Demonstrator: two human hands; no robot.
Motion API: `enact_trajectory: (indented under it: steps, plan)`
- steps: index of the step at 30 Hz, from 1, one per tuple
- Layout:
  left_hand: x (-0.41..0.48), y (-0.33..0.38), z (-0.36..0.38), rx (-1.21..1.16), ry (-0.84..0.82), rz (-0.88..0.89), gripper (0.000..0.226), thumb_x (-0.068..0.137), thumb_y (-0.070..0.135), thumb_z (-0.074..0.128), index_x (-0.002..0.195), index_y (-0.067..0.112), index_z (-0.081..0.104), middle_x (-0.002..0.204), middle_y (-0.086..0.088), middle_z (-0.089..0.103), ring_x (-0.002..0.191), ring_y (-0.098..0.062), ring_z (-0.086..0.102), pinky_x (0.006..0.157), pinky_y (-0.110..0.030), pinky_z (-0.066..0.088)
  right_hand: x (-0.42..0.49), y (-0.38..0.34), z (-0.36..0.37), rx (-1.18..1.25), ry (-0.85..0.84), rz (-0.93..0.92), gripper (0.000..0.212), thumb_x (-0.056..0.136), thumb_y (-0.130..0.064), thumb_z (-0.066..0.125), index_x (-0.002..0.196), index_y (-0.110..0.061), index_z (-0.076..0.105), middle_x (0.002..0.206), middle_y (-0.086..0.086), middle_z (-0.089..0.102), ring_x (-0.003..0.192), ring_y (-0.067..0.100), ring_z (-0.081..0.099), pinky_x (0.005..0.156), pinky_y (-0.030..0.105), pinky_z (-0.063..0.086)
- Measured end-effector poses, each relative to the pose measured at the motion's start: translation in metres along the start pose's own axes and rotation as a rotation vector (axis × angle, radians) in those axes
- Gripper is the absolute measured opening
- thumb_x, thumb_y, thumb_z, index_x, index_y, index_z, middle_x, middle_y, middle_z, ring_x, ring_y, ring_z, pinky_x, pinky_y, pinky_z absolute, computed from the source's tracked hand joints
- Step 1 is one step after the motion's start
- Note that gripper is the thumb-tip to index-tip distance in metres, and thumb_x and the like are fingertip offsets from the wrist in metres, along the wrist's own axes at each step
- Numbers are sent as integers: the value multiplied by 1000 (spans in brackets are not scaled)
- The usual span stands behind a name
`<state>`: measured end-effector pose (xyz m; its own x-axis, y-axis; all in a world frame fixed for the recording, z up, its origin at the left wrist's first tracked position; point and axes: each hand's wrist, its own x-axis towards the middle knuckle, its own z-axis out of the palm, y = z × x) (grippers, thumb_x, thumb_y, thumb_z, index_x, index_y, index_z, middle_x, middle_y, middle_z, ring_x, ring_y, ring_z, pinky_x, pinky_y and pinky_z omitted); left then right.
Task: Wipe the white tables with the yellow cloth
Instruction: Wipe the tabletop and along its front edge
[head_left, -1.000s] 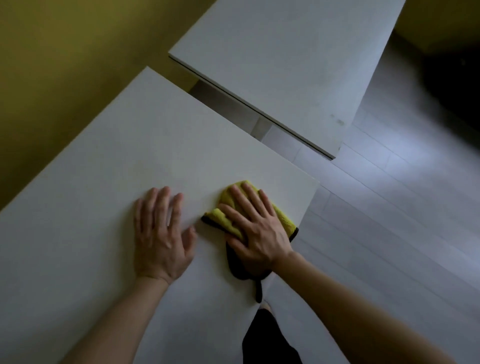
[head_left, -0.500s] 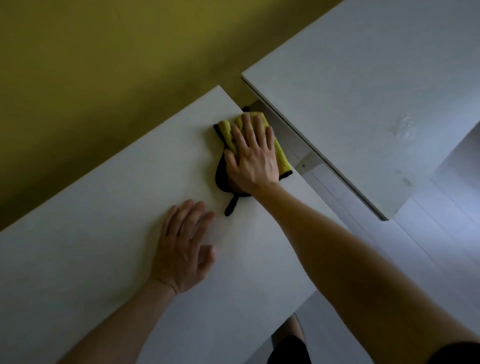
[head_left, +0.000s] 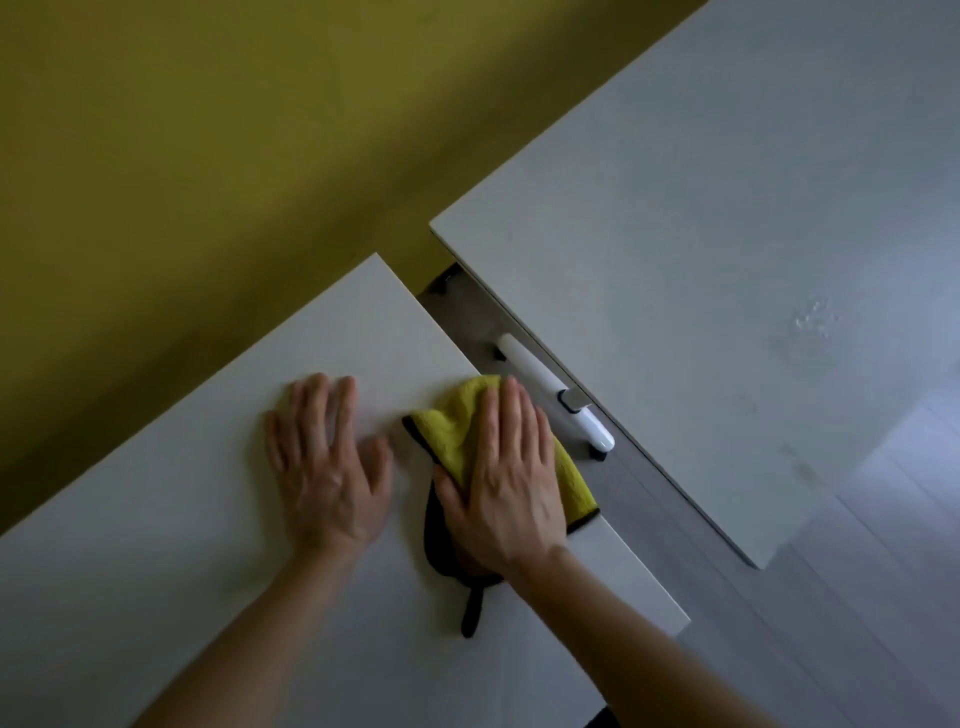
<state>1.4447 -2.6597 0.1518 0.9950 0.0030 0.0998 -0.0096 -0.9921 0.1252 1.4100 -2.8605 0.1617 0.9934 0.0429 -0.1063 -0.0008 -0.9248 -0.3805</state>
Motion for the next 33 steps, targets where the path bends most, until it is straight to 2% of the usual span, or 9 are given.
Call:
enact_trajectory:
  steps: [4,7,13,16,19,22,24,29,33]
  plan:
    - [-3,-3,6,-8,63,19,66,106,47,43,161,10,50,168,-18,42,159,-42,34,126,-64,26,125,-38,6,116,54,-69,91,101,-60,49,165,0,27,157,22,46,142,41,47,123,50,37]
    - [-1,-5,9,1,73,5,68,105,50,40,154,6,57,165,-20,46,157,-42,38,126,-65,27,207,-69,13,202,74,-85,82,99,-54,57,159,-3,35,136,14,59,123,35,59,109,45,48]
    - [-2,-3,8,-9,100,4,63,104,45,44,153,7,59,164,-18,48,156,-41,40,123,-66,31,183,-45,8,310,39,-140,88,93,-44,68,167,-15,30,135,12,56,121,37,58,108,47,47]
    - [-1,-2,3,-35,86,16,61,104,39,47,159,11,54,166,-16,45,158,-41,38,124,-66,30,108,-6,-14,279,-68,-142,89,95,-63,62,169,-28,26,161,11,43,144,36,46,121,48,41]
    - [-1,-1,0,-39,54,15,64,103,37,50,161,11,50,168,-17,42,159,-41,35,124,-67,28,54,16,-35,327,-168,-73,82,100,-83,40,167,-40,24,173,-1,29,155,24,36,126,44,36]
    - [-1,-1,1,-29,55,5,63,102,34,52,161,10,50,168,-17,43,159,-41,35,124,-68,28,75,-2,-32,308,-121,68,65,107,-73,40,158,-32,34,153,-2,52,133,24,58,102,37,51]
    - [-1,-2,3,-25,68,8,61,103,34,51,159,9,53,166,-18,46,157,-42,38,124,-67,29,122,-25,-21,357,-90,140,70,107,-64,49,160,-24,29,143,5,63,120,31,66,88,39,52]
    - [-2,-3,6,20,53,-7,65,106,47,41,159,10,53,165,-18,47,157,-40,39,123,-67,31,212,-61,-2,409,-85,23,60,106,-52,59,152,-15,44,141,7,62,126,32,62,93,43,52]
    - [-4,-4,5,2,72,-1,63,104,42,45,158,10,54,166,-17,46,158,-39,38,123,-66,31,157,-31,-7,454,-78,3,63,108,-49,57,160,-18,39,154,3,55,138,26,54,107,43,51]
